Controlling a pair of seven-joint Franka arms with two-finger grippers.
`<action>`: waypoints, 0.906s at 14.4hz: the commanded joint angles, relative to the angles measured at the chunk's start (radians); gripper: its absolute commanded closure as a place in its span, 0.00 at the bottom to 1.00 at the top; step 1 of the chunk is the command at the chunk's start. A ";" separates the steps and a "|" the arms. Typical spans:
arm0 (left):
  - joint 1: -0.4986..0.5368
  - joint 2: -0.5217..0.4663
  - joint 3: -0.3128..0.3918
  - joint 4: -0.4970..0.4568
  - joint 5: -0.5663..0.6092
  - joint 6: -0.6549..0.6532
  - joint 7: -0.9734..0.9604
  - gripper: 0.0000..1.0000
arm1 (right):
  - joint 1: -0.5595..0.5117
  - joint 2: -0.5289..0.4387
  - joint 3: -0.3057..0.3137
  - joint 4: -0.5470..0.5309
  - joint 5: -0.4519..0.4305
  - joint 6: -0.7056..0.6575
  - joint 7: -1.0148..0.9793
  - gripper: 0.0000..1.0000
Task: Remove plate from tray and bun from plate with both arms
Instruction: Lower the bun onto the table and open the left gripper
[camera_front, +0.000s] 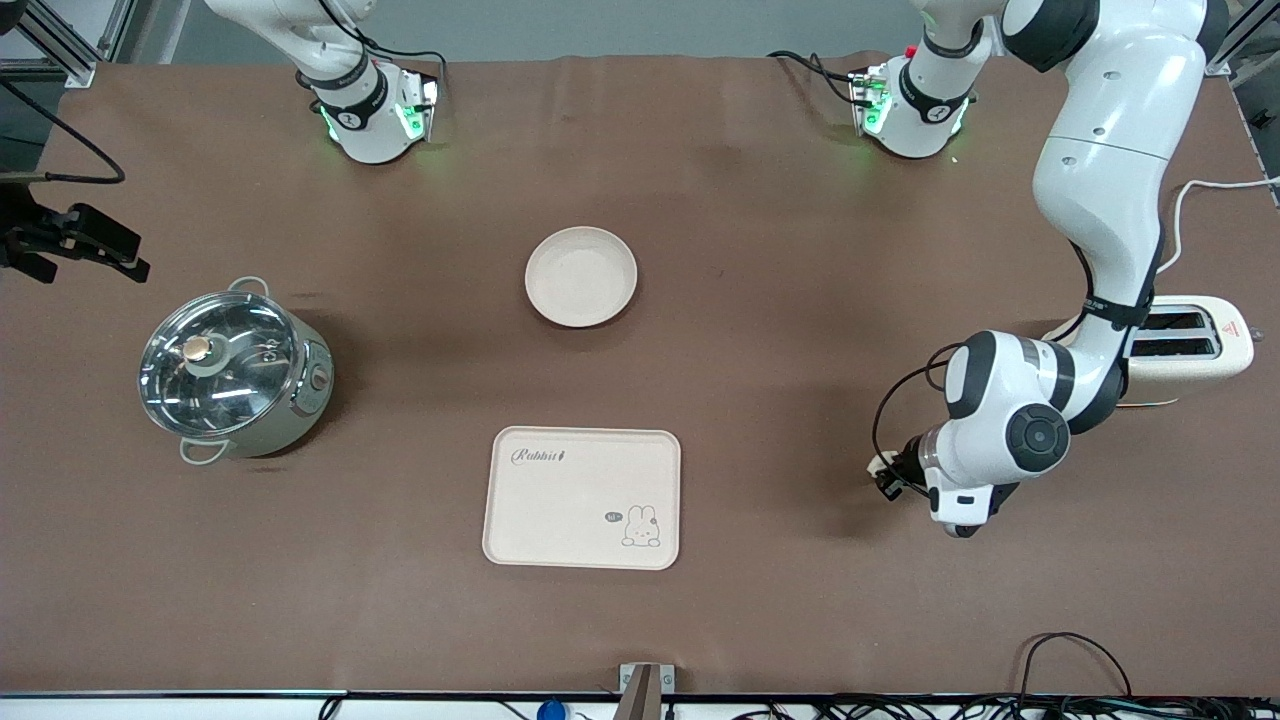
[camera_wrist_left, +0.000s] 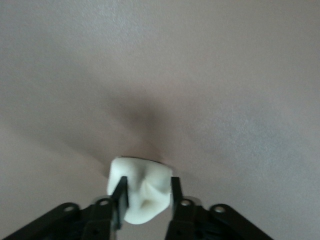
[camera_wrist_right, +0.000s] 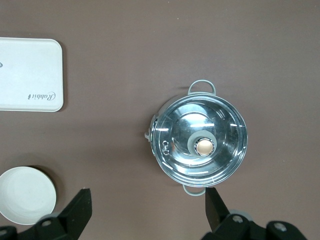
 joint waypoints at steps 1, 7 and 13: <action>0.012 -0.048 -0.007 0.021 0.010 -0.015 0.001 0.00 | 0.007 -0.006 -0.006 -0.011 0.014 0.013 0.000 0.00; 0.013 -0.208 -0.018 0.125 0.168 -0.181 0.248 0.00 | -0.014 -0.010 -0.011 -0.014 0.011 -0.009 -0.003 0.00; 0.065 -0.431 -0.018 0.119 0.156 -0.375 0.493 0.00 | -0.013 -0.013 -0.005 -0.028 0.013 -0.021 -0.003 0.00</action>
